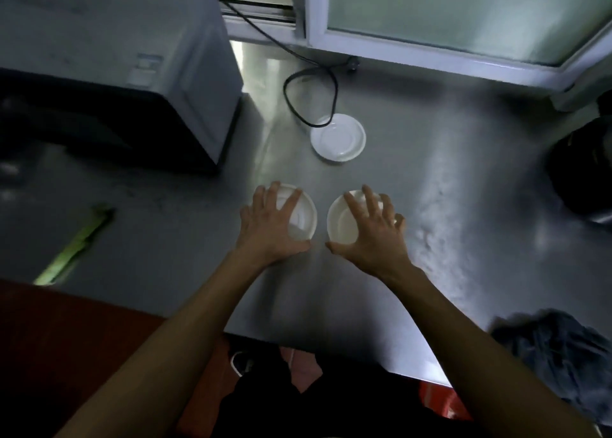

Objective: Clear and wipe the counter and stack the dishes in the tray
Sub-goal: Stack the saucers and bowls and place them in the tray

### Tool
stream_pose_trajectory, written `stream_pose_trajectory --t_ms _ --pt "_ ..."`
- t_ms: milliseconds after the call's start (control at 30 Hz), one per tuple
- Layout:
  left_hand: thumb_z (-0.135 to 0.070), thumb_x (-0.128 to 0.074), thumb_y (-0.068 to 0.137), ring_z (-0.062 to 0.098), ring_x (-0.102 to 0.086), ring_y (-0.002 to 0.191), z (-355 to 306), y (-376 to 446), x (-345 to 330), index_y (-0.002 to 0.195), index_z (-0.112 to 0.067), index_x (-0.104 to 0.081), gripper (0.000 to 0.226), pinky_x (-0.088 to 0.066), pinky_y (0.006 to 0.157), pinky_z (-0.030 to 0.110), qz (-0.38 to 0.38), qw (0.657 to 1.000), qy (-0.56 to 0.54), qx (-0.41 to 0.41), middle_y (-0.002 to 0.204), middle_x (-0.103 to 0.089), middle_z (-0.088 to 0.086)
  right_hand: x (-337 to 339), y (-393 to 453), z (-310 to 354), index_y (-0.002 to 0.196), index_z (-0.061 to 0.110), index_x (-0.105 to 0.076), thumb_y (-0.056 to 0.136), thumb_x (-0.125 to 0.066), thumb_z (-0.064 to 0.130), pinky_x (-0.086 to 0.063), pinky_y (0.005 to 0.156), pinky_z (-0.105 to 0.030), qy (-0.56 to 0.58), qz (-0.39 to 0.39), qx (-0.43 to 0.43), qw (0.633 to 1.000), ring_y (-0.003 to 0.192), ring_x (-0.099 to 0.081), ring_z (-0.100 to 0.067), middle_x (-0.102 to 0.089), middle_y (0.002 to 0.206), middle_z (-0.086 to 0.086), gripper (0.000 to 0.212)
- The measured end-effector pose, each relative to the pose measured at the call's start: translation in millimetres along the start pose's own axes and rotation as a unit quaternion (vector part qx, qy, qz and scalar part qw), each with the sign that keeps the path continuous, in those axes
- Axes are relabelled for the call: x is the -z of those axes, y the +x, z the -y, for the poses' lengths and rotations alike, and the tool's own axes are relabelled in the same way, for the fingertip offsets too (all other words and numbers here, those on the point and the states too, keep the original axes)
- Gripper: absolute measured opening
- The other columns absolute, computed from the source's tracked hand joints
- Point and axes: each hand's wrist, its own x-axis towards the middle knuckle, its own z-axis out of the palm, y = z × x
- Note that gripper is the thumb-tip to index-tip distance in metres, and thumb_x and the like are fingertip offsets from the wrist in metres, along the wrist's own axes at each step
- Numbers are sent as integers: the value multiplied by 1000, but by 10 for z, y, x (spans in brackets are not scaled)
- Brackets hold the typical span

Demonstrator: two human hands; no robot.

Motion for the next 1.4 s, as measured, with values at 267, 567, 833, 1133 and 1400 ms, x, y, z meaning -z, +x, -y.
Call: stream_pose_trajectory --t_ms 267,567,833,1133,1400 --pt "-73 -64 66 33 -3 147 1330 -795 196 154 -41 -6 110 -21 112 58 -46 995 -29 78 162 3 2 -318 4 1426 154 38 -13 66 -57 84 -30 105 -65 -50 24 103 993 146 -13 -37 -7 164 -2 108" --pt "-73 -63 64 36 1 148 2786 -1805 344 153 -41 -2 112 -18 113 62 -57 981 -51 175 162 4 4 -731 -81 3075 152 42 -14 69 -52 85 -23 111 -63 -66 47 187 979 148 -6 -37 -3 165 0 101" --pt "-75 -63 66 34 3 147 3587 -2526 521 153 -42 -6 109 -17 114 60 -102 958 -71 260 161 6 3 -853 1 4257 151 40 -20 69 -56 83 -25 111 -60 -77 42 279 956 146 -12 -37 -11 164 -5 100" --pt "-78 -62 64 31 5 148 4183 -2785 669 152 -44 -3 110 -18 114 56 -118 930 -63 342 162 9 0 -987 287 5029 152 39 -24 70 -57 81 -24 109 -58 -43 55 332 941 145 -13 -33 -13 164 -3 99" --pt "-76 -63 65 32 7 149 4720 -2463 950 153 -43 -6 110 -16 114 57 -89 924 -56 369 162 8 1 -1162 949 5479 153 42 -17 70 -55 82 -26 110 -63 -32 92 338 936 147 -10 -34 -8 165 -2 99"
